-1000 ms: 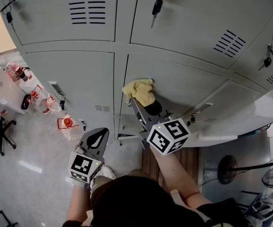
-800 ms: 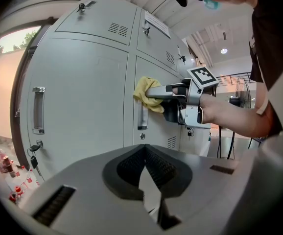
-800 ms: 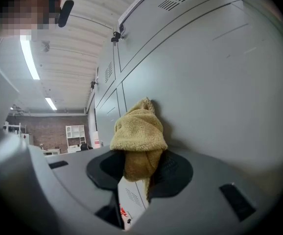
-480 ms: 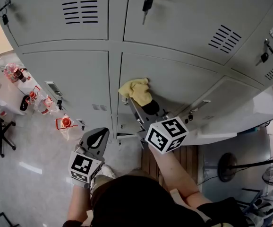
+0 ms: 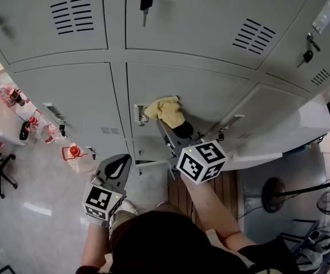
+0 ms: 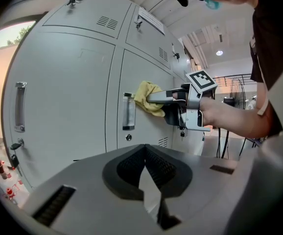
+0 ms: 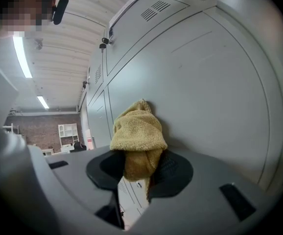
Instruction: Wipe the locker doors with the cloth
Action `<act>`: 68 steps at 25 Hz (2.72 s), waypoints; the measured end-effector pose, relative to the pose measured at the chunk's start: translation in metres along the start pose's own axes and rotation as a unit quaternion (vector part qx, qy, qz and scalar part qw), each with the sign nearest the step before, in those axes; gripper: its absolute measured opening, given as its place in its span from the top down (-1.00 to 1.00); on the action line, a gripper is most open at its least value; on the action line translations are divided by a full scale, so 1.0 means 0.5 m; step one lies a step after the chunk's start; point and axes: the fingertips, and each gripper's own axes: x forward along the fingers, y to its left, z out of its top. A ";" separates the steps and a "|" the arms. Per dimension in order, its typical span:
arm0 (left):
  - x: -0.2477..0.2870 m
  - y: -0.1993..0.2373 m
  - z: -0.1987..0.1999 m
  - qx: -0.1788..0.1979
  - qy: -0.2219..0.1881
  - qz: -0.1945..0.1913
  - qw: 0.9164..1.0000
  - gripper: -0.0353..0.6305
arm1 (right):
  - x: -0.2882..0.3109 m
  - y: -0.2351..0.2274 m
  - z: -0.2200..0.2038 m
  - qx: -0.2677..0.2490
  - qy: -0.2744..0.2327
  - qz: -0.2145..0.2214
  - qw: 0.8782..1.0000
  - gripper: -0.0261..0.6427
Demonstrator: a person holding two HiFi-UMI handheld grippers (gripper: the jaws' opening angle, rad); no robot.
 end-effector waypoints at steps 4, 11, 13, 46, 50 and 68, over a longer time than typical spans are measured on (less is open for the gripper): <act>0.023 -0.021 0.002 0.002 0.000 -0.014 1.000 0.87 | -0.026 -0.031 -0.001 0.001 0.002 -0.016 1.000 0.53; 0.070 -0.063 0.005 0.003 -0.001 -0.040 0.999 0.87 | -0.075 -0.088 0.001 0.002 0.001 -0.045 0.999 0.53; 0.083 -0.076 0.007 0.004 -0.001 -0.047 0.999 0.87 | -0.090 -0.105 0.002 0.002 0.000 -0.053 0.999 0.53; 0.135 -0.125 -0.013 0.010 0.025 -0.078 0.997 0.87 | -0.151 -0.194 -0.070 0.053 0.014 -0.093 0.994 0.53; 0.114 -0.104 -0.021 0.006 0.029 -0.066 0.997 0.87 | -0.125 -0.167 -0.080 0.053 0.020 -0.080 0.995 0.53; 0.003 -0.004 -0.048 -0.007 0.036 0.000 0.999 0.87 | 0.012 -0.024 -0.101 0.039 0.043 -0.002 0.998 0.53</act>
